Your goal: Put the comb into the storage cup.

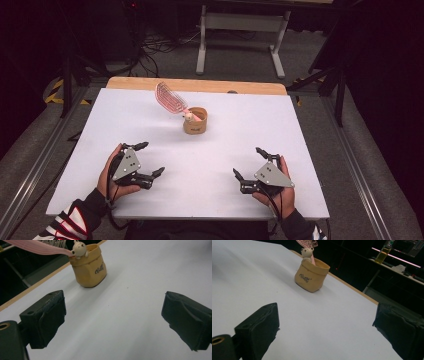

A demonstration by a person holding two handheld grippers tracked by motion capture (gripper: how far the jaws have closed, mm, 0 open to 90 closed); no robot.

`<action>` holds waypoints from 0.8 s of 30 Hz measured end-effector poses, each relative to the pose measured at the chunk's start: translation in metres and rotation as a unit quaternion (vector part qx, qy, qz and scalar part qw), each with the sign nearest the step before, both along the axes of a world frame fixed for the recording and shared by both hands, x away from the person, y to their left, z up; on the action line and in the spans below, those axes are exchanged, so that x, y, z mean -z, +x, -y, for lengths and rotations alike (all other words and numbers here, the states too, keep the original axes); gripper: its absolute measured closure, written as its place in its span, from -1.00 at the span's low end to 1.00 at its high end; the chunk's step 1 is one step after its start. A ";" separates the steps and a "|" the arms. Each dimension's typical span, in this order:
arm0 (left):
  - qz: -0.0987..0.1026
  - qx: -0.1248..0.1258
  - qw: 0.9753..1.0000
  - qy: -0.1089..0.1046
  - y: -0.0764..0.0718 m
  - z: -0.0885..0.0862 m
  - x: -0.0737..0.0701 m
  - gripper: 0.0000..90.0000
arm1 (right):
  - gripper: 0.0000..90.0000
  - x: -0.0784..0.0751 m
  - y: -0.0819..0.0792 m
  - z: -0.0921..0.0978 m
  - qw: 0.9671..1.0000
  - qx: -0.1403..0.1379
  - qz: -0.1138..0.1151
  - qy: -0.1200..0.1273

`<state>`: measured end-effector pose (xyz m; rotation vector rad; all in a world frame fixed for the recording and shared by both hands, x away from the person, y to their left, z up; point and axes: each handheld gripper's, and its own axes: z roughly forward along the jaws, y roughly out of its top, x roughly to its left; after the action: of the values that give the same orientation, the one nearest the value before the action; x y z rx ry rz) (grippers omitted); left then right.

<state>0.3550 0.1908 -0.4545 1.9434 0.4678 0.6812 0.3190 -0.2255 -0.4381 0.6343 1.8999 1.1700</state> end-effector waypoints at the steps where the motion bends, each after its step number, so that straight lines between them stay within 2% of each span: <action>1: -0.002 0.000 1.000 0.001 0.000 -0.002 0.001 -0.85 | -0.85 0.000 0.000 0.000 1.000 0.001 0.000 0.000; 9: -0.015 -0.020 1.000 -0.003 -0.007 -0.019 0.008 -0.86 | -0.86 0.001 0.001 0.000 1.000 0.000 -0.005 0.002; 12: -0.028 -0.030 0.999 -0.003 -0.008 -0.026 0.011 -0.86 | -0.86 0.001 0.001 0.000 1.000 -0.001 -0.008 0.002; 18: -0.035 -0.047 0.998 -0.021 -0.011 -0.038 0.011 -0.87 | -0.86 0.001 0.001 0.001 1.000 -0.001 -0.006 0.002; 24: -0.035 -0.055 0.998 -0.022 -0.009 -0.040 0.011 -0.88 | -0.87 0.002 0.003 0.003 1.000 -0.003 -0.011 0.002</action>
<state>0.3460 0.2306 -0.4651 1.9150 0.6315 0.6676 0.3219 -0.2290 -0.4403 0.6474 1.9186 1.1760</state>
